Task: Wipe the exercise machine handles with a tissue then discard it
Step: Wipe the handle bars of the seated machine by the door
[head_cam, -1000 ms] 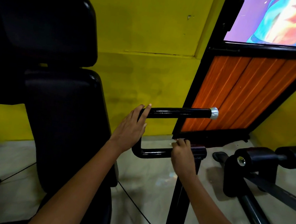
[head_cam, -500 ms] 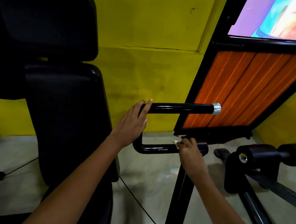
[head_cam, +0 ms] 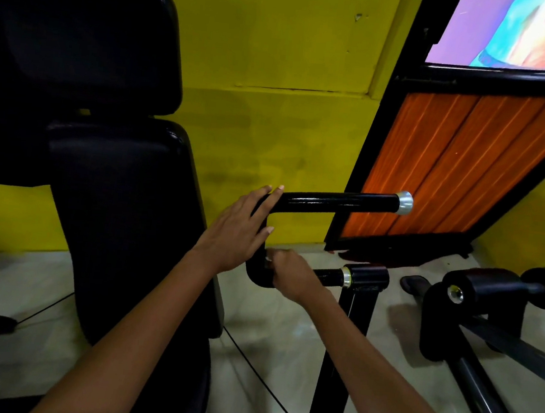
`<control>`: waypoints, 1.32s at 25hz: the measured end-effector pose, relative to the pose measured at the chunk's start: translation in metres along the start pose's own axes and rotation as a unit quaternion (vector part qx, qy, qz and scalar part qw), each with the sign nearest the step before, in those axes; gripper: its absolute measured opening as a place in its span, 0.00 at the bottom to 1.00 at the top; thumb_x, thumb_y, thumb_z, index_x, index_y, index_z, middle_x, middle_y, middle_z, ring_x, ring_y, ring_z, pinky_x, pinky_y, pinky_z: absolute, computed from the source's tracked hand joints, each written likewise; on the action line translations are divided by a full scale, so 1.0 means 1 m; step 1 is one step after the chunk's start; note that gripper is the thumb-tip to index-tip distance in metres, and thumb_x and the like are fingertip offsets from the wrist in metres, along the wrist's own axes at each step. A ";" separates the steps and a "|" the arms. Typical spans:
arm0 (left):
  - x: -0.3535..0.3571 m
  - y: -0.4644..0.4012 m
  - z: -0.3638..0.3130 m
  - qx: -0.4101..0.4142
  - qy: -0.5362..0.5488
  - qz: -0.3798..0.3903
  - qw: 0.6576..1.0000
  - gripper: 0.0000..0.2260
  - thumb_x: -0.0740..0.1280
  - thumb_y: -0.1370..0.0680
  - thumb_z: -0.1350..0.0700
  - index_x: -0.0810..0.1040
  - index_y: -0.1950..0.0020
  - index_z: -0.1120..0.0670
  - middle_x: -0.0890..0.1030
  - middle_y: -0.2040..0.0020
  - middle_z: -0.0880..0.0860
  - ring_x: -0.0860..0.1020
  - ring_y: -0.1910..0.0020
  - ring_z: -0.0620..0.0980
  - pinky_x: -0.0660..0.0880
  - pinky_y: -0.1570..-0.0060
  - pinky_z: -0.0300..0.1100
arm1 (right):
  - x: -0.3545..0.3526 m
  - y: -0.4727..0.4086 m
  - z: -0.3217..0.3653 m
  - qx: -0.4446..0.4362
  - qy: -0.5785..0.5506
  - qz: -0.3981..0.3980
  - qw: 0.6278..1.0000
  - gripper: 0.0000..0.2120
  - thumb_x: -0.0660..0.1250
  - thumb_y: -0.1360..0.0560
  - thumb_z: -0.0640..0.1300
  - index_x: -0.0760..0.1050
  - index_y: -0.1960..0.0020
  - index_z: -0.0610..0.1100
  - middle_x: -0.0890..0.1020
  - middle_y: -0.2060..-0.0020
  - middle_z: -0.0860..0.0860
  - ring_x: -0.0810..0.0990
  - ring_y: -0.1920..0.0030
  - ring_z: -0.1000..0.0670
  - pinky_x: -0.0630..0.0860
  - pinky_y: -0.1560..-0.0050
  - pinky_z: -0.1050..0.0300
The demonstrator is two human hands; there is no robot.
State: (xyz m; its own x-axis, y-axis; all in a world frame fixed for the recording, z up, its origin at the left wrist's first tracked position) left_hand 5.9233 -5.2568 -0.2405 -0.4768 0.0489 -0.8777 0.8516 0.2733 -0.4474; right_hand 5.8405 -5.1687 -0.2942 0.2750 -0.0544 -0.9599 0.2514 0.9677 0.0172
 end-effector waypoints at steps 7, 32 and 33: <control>-0.003 0.000 0.002 0.003 -0.007 0.007 1.000 0.30 0.58 0.19 0.49 0.48 0.21 0.52 0.61 0.26 0.55 0.63 0.28 0.53 0.69 0.35 0.48 | 0.000 0.009 -0.051 -0.049 0.011 0.087 0.995 0.11 0.62 0.27 0.34 0.79 0.49 0.43 0.80 0.52 0.43 0.79 0.51 0.42 0.73 0.55 0.54; -0.007 -0.001 0.000 -0.002 -0.029 0.022 0.999 0.31 0.60 0.20 0.49 0.49 0.22 0.51 0.62 0.26 0.55 0.63 0.29 0.54 0.71 0.37 0.47 | 0.011 -0.011 -0.058 -0.048 0.074 0.106 0.990 0.13 0.61 0.27 0.34 0.78 0.46 0.39 0.80 0.48 0.40 0.78 0.45 0.40 0.73 0.49 0.51; -0.007 -0.001 0.000 0.000 -0.031 0.024 0.999 0.31 0.60 0.20 0.49 0.49 0.22 0.51 0.62 0.26 0.55 0.63 0.28 0.54 0.70 0.36 0.48 | 0.006 -0.008 -0.070 -0.040 0.112 0.112 0.987 0.13 0.60 0.26 0.35 0.77 0.44 0.39 0.79 0.46 0.40 0.76 0.43 0.41 0.73 0.47 0.51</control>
State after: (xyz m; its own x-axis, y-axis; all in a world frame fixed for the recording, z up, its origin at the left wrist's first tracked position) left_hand 5.9257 -5.2578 -0.2343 -0.4201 0.0026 -0.9075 0.8735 0.2723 -0.4036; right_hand 5.7750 -5.1591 -0.3192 0.1005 0.2104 -0.9724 0.1312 0.9660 0.2226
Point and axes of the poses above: each hand's wrist, its own y-axis away from the middle knuckle, its own x-axis out of the palm, z = x × y, the point moved 4 cm from there along -y, towards the middle knuckle
